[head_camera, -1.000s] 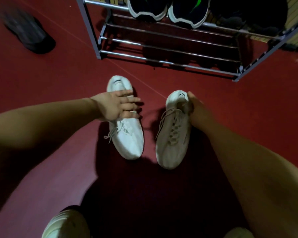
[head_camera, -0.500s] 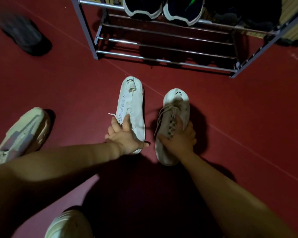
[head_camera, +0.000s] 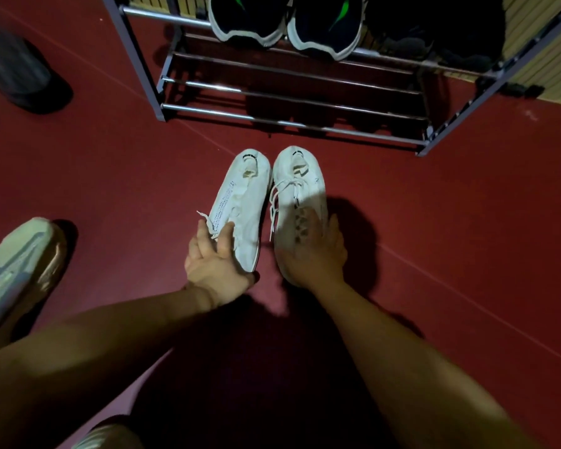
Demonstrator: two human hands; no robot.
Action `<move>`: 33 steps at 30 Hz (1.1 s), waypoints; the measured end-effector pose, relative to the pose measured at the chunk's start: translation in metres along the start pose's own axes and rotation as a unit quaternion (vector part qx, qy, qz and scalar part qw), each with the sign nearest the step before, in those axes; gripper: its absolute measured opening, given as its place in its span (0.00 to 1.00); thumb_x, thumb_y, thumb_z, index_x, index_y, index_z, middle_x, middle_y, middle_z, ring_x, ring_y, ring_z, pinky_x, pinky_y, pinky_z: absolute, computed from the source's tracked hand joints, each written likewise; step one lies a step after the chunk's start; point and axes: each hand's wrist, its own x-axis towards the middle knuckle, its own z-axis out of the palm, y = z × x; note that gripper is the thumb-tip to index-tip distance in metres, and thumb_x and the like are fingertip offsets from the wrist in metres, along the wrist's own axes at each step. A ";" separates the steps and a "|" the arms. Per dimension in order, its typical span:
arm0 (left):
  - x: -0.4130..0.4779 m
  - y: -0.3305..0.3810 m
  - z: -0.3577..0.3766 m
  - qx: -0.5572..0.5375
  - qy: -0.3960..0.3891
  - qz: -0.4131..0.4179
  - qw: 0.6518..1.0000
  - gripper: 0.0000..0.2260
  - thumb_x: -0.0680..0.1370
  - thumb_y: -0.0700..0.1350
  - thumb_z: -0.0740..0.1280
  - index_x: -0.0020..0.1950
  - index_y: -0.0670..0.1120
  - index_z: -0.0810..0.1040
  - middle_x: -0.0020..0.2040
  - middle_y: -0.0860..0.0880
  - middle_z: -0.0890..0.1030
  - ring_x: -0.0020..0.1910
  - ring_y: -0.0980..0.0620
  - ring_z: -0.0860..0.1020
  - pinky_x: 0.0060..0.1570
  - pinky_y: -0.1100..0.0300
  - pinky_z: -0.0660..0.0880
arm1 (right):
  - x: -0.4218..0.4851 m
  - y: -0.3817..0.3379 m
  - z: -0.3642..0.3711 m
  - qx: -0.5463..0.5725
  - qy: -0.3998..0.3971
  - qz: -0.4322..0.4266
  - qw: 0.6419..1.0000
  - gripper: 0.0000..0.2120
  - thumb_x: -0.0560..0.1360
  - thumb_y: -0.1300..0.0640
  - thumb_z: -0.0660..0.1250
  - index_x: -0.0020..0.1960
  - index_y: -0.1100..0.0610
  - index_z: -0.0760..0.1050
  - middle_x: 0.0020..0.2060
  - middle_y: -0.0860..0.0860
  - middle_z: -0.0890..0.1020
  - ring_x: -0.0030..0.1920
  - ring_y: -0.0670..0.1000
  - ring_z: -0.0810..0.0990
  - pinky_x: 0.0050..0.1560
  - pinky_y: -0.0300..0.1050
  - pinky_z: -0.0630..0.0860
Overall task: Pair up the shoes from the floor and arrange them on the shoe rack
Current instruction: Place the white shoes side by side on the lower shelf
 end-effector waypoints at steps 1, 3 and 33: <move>0.000 -0.002 0.002 0.001 0.001 -0.007 1.000 0.48 0.66 0.64 0.71 0.77 0.56 0.45 0.77 0.42 0.39 0.75 0.40 0.45 0.72 0.49 0.50 | -0.011 0.009 0.005 -0.018 -0.020 0.005 1.000 0.45 0.70 0.36 0.65 0.76 0.45 0.41 0.76 0.59 0.41 0.75 0.60 0.45 0.72 0.58 0.48; -0.002 -0.005 0.004 0.007 0.001 -0.021 1.000 0.49 0.65 0.67 0.70 0.77 0.57 0.45 0.76 0.41 0.42 0.75 0.39 0.46 0.73 0.48 0.51 | -0.025 0.025 0.013 -0.044 -0.044 -0.010 0.998 0.52 0.67 0.36 0.69 0.76 0.45 0.37 0.75 0.60 0.40 0.75 0.59 0.43 0.72 0.56 0.47; 0.047 0.087 -0.053 -0.367 0.109 0.061 0.922 0.44 0.54 0.64 0.67 0.70 0.53 0.67 0.67 0.45 0.65 0.66 0.46 0.69 0.67 0.47 0.67 | 0.015 0.056 -0.086 0.399 0.029 -0.146 0.905 0.27 0.68 0.56 0.66 0.65 0.52 0.65 0.60 0.48 0.72 0.53 0.28 0.73 0.52 0.22 0.66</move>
